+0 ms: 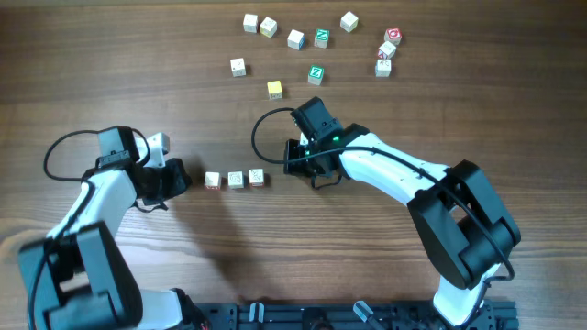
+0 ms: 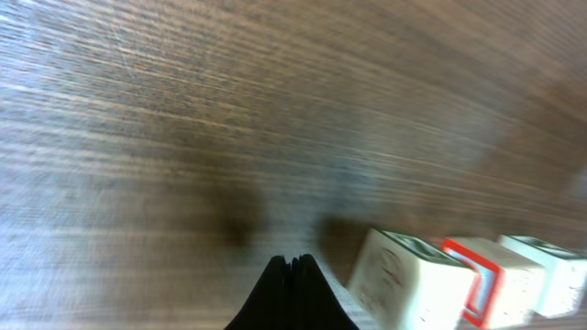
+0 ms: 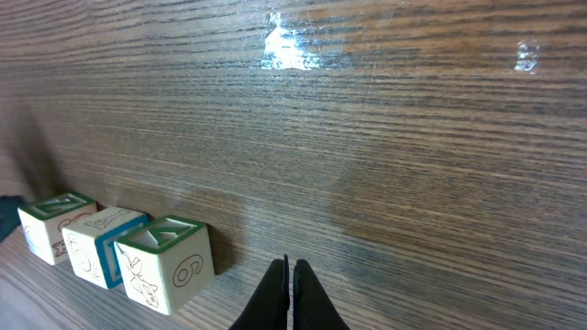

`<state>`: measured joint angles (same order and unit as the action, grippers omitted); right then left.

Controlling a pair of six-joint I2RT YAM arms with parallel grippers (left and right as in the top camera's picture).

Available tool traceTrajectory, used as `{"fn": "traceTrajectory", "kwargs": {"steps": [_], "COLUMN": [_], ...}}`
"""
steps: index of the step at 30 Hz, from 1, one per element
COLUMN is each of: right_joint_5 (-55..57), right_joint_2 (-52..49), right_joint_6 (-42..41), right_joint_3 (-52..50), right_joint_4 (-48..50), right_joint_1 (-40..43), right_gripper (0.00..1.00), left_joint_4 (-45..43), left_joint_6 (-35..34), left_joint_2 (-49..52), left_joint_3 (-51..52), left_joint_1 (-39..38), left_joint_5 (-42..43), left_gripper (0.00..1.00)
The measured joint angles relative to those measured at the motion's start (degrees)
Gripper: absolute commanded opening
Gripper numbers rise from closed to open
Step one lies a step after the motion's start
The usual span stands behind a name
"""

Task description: Form a horizontal line

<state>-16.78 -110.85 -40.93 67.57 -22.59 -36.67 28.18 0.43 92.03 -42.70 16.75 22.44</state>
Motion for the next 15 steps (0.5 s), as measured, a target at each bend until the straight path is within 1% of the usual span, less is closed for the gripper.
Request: {"fn": "traceTrajectory", "kwargs": {"steps": [1,5,7,10,12,13,15], "right_joint_5": [0.0,-0.1,0.0,0.3,0.3,0.3,0.3], "right_joint_2": [0.0,0.0,0.0,0.0,0.0,0.0,0.0], "right_joint_6": [0.0,0.0,0.0,0.0,-1.0,-2.0,-3.3], "right_joint_3": [0.0,-0.2,-0.6,-1.8,-2.4,-2.7,-3.0], "right_joint_4": [0.0,1.1,2.4,4.2,4.3,4.2,4.4], "right_joint_1": [0.0,-0.6,-1.4,-2.5,-2.6,-2.6,-2.6], "right_gripper": [0.05,0.05,0.05,0.05,0.05,0.05,0.04], "left_joint_4": [-0.4,-1.2,-1.3,-1.8,-2.0,-2.1,-2.5], "left_joint_6": [0.3,1.0,1.0,1.7,3.2,4.1,5.0], "left_joint_2": [0.9,2.5,2.5,2.6,2.6,2.6,2.8], "left_joint_3": [0.0,-0.3,-0.4,-0.4,-0.4,-0.4,-0.4], "left_joint_1": [0.0,0.2,0.2,0.1,0.1,0.1,0.1], "left_joint_5": [0.0,1.1,1.4,1.9,2.1,1.9,1.7], "left_gripper": [0.04,0.11,0.16,0.14,0.06,0.04,0.04]}}
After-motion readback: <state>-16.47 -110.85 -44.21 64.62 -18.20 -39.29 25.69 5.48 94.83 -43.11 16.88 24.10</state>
